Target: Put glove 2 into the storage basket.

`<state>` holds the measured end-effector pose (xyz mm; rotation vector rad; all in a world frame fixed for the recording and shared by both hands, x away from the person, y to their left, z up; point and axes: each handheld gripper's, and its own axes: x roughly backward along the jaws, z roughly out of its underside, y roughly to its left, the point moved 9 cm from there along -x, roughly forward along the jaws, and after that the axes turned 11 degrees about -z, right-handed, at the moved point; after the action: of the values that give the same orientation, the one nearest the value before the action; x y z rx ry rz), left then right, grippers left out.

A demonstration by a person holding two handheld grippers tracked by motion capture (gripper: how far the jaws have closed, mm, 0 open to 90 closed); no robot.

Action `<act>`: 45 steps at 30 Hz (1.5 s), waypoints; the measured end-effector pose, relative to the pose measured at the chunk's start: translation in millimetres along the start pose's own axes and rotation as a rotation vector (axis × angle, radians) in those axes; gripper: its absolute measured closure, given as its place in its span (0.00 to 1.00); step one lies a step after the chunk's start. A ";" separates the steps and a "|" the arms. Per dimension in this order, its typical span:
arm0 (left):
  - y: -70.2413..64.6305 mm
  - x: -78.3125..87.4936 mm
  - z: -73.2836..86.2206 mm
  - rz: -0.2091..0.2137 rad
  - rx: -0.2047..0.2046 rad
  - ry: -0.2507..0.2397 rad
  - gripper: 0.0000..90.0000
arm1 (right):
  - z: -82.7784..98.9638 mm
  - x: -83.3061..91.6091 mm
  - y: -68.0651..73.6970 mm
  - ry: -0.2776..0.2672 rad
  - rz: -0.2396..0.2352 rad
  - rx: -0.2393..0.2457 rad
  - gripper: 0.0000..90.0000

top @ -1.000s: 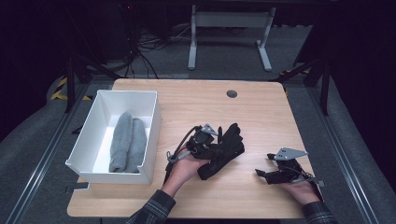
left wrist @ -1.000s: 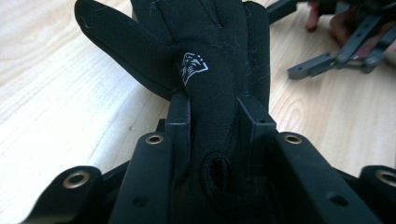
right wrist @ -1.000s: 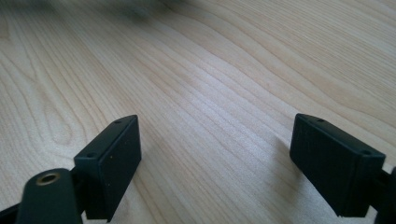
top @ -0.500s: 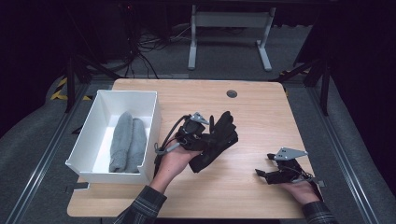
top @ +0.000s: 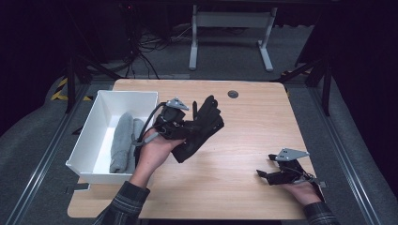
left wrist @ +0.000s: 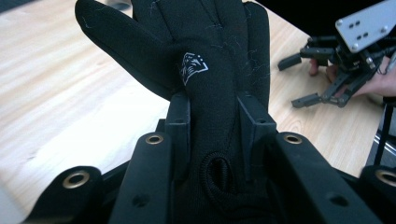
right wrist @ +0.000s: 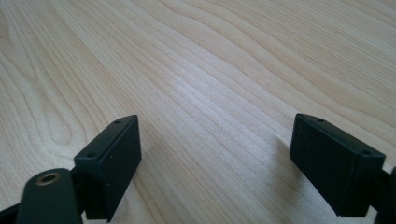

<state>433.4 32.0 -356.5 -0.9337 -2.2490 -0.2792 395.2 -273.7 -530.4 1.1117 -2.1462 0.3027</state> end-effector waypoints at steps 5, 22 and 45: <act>19.8 20.2 -1.6 -0.031 0.033 -0.026 0.78 | -0.1 -0.2 0.0 -0.002 -0.001 0.000 0.19; 102.6 84.9 30.2 -0.190 0.180 -0.059 0.78 | -0.2 0.0 -0.3 -0.002 0.002 0.001 0.19; 171.8 56.1 119.9 -0.307 0.379 0.041 0.78 | -0.5 -0.3 -0.7 -0.002 0.007 -0.002 0.19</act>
<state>462.5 237.7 -419.0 -0.3826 -2.2939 -0.0012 396.1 -273.7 -530.3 1.1035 -2.1525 0.3026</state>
